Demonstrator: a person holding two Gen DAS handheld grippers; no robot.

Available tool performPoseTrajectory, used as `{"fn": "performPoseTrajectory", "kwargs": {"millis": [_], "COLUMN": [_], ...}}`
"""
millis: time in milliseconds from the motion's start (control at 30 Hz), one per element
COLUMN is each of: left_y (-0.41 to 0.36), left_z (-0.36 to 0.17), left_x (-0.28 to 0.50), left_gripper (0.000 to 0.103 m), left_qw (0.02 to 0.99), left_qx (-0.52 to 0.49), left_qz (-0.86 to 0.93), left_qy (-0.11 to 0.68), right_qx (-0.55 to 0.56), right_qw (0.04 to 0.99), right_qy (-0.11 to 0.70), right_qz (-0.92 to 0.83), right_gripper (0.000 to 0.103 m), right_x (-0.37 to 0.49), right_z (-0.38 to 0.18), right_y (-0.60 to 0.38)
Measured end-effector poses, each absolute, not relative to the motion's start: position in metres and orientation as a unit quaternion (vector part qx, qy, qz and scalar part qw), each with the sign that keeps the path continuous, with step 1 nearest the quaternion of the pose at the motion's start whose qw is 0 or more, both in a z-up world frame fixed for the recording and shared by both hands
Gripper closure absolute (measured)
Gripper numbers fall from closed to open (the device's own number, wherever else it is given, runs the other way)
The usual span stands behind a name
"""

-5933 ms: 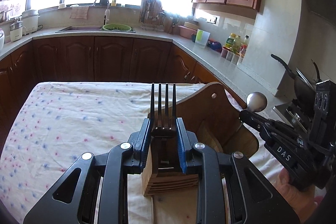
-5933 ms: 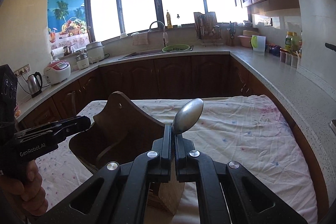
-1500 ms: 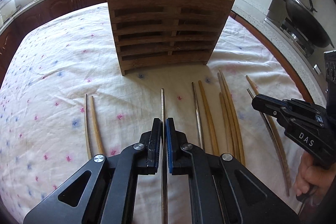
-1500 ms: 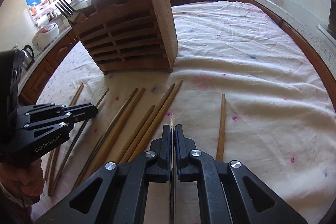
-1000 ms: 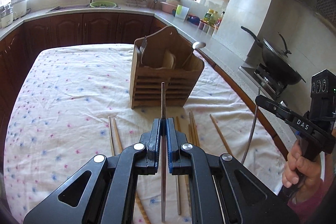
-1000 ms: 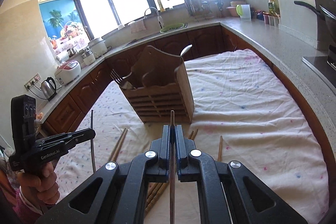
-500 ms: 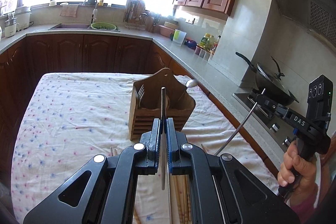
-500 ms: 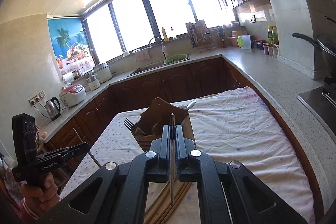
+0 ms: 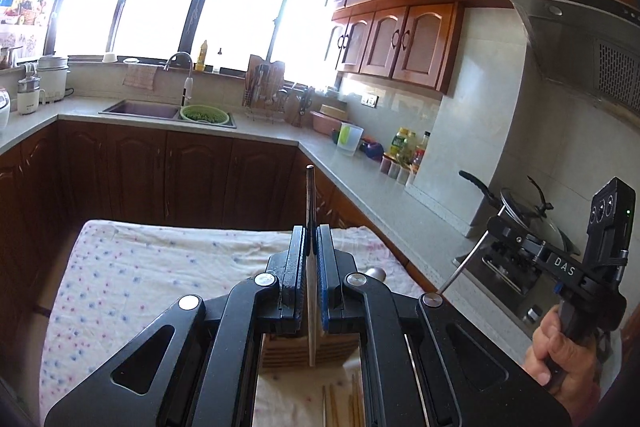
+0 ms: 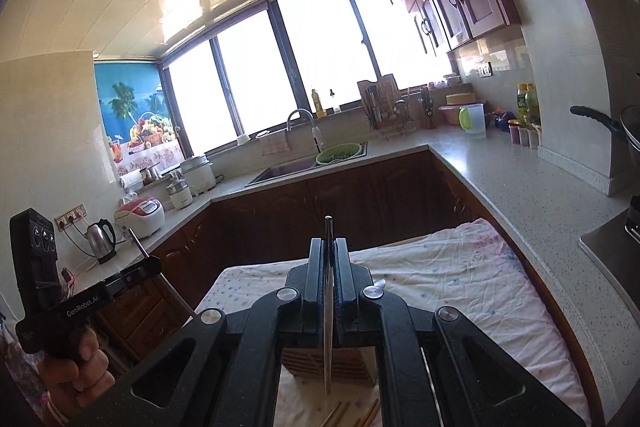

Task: Organize utensils
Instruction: 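Lower the metal chopsticks into the holder and open both tools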

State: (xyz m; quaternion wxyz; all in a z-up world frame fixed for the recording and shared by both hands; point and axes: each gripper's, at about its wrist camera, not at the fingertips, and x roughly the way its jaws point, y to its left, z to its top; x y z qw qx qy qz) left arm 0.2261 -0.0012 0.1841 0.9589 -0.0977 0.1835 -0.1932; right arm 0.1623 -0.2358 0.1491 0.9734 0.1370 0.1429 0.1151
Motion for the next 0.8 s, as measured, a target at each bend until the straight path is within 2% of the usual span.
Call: {"fn": "performPoseTrajectory", "kwargs": {"millis": [300, 800], "left_y": [-0.004, -0.016], "left_z": [0.169, 0.082], "left_x": [0.286, 0.321], "left_gripper": [0.098, 0.098], "left_qw": [0.964, 0.949], "left_qx": [-0.115, -0.120], "left_qz": [-0.151, -0.147], "left_qy": [0.186, 0.253], "right_qx": [0.145, 0.154], "right_qw": [0.977, 0.970], "right_qy": [0.123, 0.171], "right_qz": [0.093, 0.081], "right_gripper": [0.099, 0.099], "right_x": [0.213, 0.253], "right_z": [0.155, 0.075], "right_y": [-0.229, -0.218]}}
